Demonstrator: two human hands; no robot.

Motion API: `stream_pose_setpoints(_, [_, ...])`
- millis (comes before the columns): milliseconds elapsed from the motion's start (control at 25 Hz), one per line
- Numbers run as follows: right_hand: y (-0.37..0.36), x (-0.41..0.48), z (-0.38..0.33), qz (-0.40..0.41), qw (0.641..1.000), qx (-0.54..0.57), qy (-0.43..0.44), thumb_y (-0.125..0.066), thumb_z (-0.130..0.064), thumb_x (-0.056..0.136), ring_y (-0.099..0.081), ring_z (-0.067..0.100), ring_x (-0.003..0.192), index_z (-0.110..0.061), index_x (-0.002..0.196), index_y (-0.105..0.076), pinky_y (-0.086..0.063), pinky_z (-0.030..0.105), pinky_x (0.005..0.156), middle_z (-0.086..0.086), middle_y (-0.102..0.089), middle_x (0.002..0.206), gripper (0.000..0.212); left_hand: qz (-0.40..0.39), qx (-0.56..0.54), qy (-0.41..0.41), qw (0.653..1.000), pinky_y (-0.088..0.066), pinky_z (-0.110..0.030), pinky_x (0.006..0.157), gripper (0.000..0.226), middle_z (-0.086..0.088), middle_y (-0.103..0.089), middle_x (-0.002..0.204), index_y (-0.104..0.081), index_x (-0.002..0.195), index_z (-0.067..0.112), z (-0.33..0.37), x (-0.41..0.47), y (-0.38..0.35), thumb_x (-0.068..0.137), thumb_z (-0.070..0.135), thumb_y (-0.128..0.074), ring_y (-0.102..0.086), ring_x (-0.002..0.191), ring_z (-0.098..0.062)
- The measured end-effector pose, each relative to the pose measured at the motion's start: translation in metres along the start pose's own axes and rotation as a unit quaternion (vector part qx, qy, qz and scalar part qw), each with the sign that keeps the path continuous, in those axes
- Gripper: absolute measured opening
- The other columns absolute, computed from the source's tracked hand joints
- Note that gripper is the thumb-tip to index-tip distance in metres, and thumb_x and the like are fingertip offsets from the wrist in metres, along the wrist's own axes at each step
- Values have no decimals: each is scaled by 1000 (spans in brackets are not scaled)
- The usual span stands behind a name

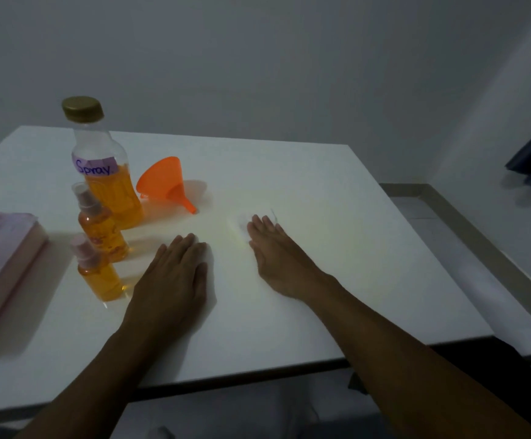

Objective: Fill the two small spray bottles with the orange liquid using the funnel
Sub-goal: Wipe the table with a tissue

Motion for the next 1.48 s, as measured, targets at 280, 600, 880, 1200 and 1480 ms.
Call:
stream_pose_setpoints(280, [-13, -60, 4, -82, 988, 60, 113, -36, 19, 89, -9, 4, 154, -33, 157, -21, -10, 37, 127, -14, -14, 167, 87, -4, 2, 3, 1000, -16, -38, 119, 65, -11, -38, 152, -42, 143, 12, -1, 1, 0, 95, 42, -11, -29, 144, -21])
stream_pose_setpoints(600, [66, -74, 179, 16, 977, 3, -212, -28, 19, 89, -3, 19, 156, -20, 159, -15, -1, 30, 125, 2, -5, 169, 82, -9, 19, 13, 1000, -19, -43, 119, 62, -14, -38, 151, -41, 143, 9, 1, 0, -3, 96, 38, -13, -29, 144, -24])
stream_pose_setpoints(880, [-3, 21, 42, -31, 998, 20, -54, -37, 14, 87, 1, 27, 156, -7, 158, -15, 3, 37, 125, 13, -1, 168, 78, -8, 7, 19, 1000, -15, -38, 119, 60, -12, -36, 152, -40, 144, 11, 0, 1, -2, 96, 37, -15, -27, 144, -21])
stream_pose_setpoints(1200, [20, -97, 81, -71, 997, 8, 43, -33, 28, 75, -3, 7, 155, -33, 157, -11, -6, 39, 127, -12, -6, 167, 104, -8, 6, 6, 1000, -15, -39, 119, 59, -14, -37, 151, -40, 144, 8, -2, -1, -3, 97, 35, -16, -28, 144, -23])
stream_pose_setpoints(1480, [75, -56, 205, 92, 942, -24, -322, -38, 10, 90, -23, 38, 150, -3, 152, -34, -22, 40, 122, 16, -20, 165, 63, -12, 13, 19, 1000, -15, -40, 119, 59, -15, -37, 152, -39, 144, 6, 1, 0, -5, 96, 34, -18, -27, 144, -24])
Point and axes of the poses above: each hand's wrist, its own x-axis towards the middle knuckle, its own y-axis out of the back of the hand, z = x × y, the point moved 10 cm from there along x, towards the middle knuckle
